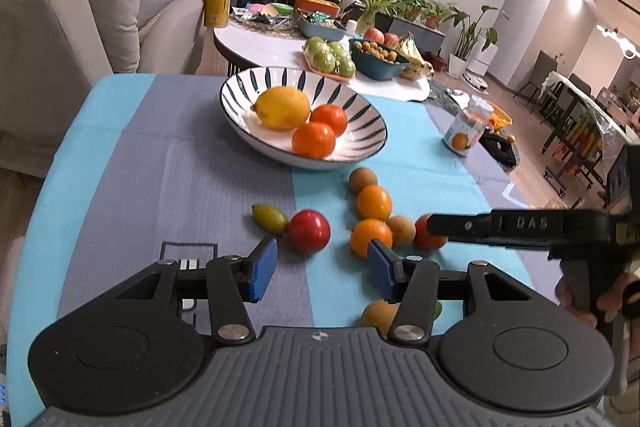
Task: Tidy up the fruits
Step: 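Grasp a red apple with the left tool while the right tool grasps an orange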
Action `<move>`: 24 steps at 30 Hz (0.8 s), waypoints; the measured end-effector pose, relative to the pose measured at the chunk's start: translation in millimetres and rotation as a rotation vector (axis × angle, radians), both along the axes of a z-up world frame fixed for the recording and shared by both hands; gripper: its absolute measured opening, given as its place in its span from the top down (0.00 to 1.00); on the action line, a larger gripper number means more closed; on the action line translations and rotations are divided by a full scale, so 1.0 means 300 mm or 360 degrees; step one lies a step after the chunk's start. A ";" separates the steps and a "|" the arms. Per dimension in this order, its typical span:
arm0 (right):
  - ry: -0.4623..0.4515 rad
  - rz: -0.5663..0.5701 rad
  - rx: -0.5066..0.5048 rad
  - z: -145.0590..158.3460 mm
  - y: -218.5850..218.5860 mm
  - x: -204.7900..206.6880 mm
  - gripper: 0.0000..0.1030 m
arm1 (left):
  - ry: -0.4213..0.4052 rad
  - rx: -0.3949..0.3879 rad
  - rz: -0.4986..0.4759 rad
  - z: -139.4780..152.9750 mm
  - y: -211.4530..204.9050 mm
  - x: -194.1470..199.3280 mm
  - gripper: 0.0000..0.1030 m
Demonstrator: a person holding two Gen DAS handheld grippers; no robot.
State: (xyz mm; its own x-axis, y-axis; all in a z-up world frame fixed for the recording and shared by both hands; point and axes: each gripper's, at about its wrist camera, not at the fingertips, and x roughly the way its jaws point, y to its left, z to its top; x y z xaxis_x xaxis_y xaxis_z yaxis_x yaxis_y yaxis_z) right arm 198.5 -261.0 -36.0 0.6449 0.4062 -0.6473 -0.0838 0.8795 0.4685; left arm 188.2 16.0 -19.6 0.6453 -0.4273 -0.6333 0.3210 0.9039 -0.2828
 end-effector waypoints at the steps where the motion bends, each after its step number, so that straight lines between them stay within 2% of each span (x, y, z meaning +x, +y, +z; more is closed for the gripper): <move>1: -0.0005 -0.0001 0.0009 -0.001 -0.004 -0.004 0.64 | 0.0005 0.0003 -0.0007 -0.004 -0.001 0.002 0.54; 7: -0.0030 -0.0043 0.0071 0.007 -0.036 -0.024 0.73 | 0.0016 0.0027 -0.0055 -0.029 -0.033 0.033 0.54; 11: -0.0021 -0.0041 0.0099 0.006 -0.051 -0.027 0.73 | 0.0028 0.0074 -0.0054 -0.051 -0.059 0.068 0.54; 14: 0.0013 -0.0034 0.0161 -0.005 -0.065 -0.024 0.72 | 0.0040 0.0079 -0.0053 -0.066 -0.066 0.085 0.54; 18: 0.0040 -0.0044 0.0187 -0.012 -0.066 -0.012 0.62 | 0.0057 0.0092 -0.0045 -0.082 -0.069 0.103 0.54; 24: 0.0088 -0.0016 0.0255 -0.026 -0.047 0.012 0.61 | 0.0060 0.0091 -0.0035 -0.086 -0.067 0.122 0.54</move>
